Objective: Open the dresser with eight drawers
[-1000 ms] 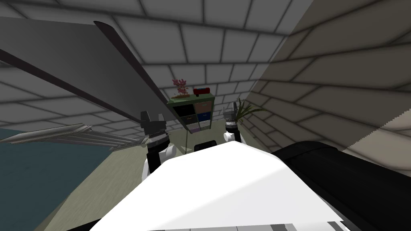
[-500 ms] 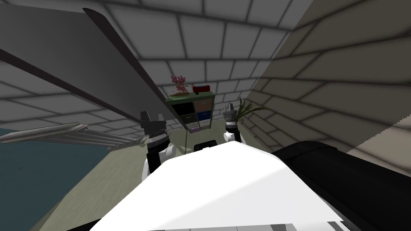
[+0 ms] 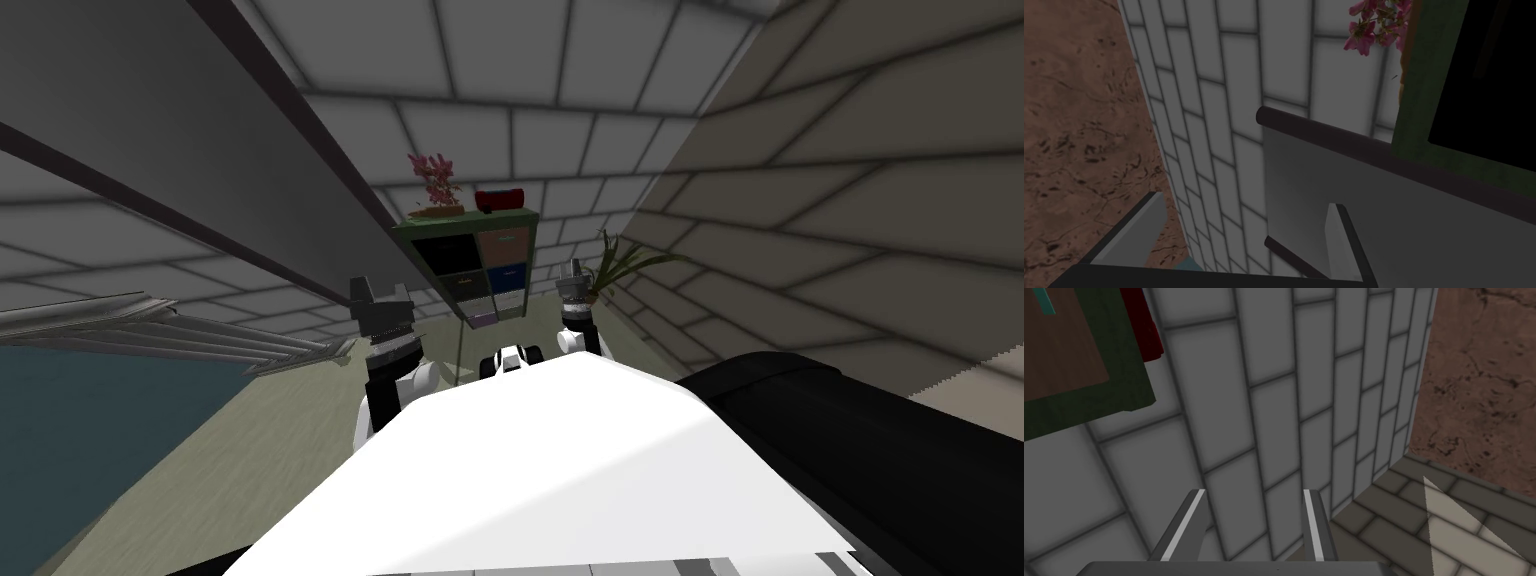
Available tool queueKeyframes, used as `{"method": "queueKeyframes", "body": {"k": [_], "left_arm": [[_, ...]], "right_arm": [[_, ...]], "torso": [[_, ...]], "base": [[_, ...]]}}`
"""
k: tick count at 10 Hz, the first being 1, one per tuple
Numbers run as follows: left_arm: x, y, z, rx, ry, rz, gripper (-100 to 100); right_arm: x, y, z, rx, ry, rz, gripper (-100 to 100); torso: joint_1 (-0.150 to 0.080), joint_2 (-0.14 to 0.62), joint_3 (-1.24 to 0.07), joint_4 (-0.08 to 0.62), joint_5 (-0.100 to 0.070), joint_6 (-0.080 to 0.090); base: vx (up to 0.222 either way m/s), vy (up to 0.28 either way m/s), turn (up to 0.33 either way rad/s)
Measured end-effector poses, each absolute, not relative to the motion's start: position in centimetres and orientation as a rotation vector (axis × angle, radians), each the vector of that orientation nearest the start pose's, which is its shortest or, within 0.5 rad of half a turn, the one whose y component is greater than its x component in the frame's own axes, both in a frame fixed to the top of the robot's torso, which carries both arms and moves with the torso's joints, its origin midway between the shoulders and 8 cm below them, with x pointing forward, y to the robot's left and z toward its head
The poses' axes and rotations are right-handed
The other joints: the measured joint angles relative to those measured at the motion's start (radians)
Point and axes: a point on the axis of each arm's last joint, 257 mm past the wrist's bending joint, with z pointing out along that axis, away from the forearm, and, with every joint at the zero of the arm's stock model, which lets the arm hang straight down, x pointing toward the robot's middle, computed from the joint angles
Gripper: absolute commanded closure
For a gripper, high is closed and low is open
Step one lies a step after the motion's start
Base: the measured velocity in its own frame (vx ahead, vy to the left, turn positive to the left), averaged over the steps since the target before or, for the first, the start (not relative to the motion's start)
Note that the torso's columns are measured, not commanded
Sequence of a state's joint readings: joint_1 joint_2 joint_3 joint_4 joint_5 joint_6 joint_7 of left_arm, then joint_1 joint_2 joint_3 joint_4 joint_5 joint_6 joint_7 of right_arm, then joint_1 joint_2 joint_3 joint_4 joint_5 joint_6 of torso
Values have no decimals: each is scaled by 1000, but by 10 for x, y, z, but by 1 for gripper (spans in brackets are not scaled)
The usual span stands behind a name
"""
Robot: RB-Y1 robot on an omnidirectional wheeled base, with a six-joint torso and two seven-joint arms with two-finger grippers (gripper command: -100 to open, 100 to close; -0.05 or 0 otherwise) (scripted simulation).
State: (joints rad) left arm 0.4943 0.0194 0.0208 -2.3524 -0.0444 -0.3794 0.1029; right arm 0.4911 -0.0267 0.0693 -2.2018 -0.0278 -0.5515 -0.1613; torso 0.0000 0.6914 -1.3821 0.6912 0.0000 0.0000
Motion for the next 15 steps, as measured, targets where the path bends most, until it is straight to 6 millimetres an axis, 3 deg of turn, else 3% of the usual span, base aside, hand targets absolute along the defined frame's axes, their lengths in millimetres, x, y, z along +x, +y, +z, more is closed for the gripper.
{"method": "queueKeyframes", "body": {"k": [2,15], "left_arm": [[354,276,27,-670,703,-1335,-100],[384,282,-81,-753,878,-1298,-100]], "right_arm": [[354,-257,1,747,588,1537,0],[354,-258,1,747,588,1536,0]], "torso": [[-2,41,-90,42,-1,0],[3,48,-93,47,1,0]], "base": [[62,-69,-14],[78,-94,-15]]}}
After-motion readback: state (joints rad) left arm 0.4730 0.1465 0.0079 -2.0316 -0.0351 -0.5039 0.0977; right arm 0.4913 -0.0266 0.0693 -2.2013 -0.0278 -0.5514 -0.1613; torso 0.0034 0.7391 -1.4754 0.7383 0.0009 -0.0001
